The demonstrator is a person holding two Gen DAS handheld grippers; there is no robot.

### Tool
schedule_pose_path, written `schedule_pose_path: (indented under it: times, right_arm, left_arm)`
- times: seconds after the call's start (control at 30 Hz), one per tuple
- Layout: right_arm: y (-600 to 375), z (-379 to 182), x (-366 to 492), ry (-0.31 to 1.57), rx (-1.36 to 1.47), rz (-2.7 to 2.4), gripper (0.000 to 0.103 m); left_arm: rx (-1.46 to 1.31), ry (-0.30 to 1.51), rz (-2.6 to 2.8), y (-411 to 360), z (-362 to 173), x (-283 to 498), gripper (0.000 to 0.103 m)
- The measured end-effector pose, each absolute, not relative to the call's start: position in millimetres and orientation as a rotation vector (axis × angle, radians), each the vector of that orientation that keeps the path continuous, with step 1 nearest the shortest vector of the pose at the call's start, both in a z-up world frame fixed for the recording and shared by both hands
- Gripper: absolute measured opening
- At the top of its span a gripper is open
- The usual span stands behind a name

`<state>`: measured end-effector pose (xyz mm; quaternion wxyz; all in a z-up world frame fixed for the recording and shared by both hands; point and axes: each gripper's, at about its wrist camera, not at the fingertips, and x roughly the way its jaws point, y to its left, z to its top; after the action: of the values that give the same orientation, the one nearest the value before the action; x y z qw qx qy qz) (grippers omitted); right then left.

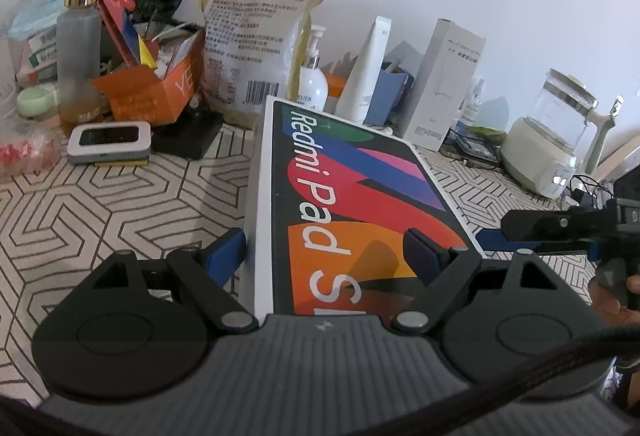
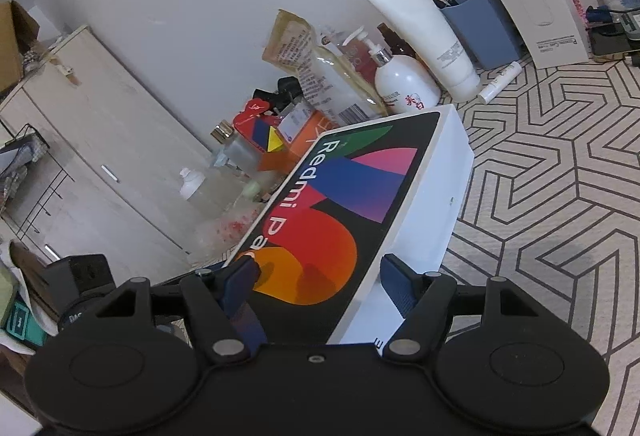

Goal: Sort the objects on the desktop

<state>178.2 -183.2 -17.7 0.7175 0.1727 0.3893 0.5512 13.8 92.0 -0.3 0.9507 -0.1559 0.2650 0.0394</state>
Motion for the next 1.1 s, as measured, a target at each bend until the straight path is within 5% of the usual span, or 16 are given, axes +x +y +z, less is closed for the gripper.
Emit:
schedule_pose_path:
  times: [0.1, 1.1]
  right_arm:
    - [-180, -17, 177, 0.872, 0.401, 1.264, 0.059]
    - [-188, -59, 202, 1.05, 0.41, 1.102, 0.063]
  left_arm:
    - [-0.351, 0.547, 0.013, 92, 0, 14, 0.085]
    - [-0.459, 0.605, 0.091, 112, -16, 20, 0.084]
